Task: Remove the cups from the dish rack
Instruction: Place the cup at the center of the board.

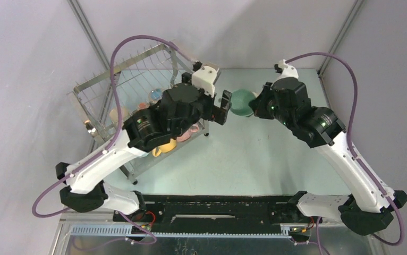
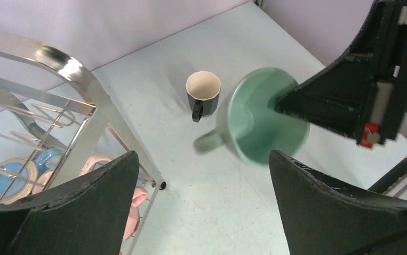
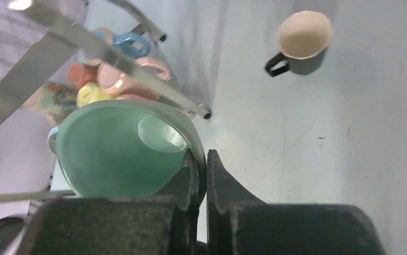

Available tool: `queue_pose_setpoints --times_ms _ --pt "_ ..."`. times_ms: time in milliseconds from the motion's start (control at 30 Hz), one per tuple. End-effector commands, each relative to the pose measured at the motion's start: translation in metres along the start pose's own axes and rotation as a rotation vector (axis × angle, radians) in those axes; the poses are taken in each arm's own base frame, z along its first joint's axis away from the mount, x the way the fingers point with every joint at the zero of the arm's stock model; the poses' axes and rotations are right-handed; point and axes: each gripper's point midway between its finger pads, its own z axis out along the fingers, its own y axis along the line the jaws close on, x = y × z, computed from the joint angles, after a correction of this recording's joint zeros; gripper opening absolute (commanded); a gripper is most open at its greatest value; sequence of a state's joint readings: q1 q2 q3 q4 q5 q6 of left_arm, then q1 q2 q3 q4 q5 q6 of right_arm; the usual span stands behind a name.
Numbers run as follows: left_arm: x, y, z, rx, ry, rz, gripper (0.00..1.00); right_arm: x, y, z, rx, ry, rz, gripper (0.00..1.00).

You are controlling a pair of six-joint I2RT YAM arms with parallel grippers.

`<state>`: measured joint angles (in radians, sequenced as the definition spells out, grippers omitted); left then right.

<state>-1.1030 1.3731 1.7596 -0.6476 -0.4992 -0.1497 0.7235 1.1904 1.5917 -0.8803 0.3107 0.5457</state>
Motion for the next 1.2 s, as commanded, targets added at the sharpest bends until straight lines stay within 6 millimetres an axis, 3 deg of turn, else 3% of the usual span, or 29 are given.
queue_pose_setpoints --times_ms 0,267,567,800,1167 --pt "-0.053 0.012 -0.049 0.065 -0.132 -0.112 1.0 -0.026 -0.026 -0.001 0.042 -0.078 0.097 0.0" --pt "-0.054 0.029 -0.1 0.126 -0.175 -0.162 1.0 -0.041 -0.125 0.032 0.279 -0.106 0.221 0.0" --pt "-0.027 0.042 -0.129 0.159 -0.153 -0.158 1.0 -0.038 -0.204 0.092 0.438 -0.07 0.359 0.0" --pt "-0.001 0.04 -0.137 0.197 -0.092 -0.148 1.0 -0.026 -0.247 0.151 0.521 0.007 0.435 0.0" --pt "0.012 0.03 -0.144 0.265 -0.039 -0.139 1.0 0.0 -0.281 0.221 0.577 0.108 0.506 0.0"
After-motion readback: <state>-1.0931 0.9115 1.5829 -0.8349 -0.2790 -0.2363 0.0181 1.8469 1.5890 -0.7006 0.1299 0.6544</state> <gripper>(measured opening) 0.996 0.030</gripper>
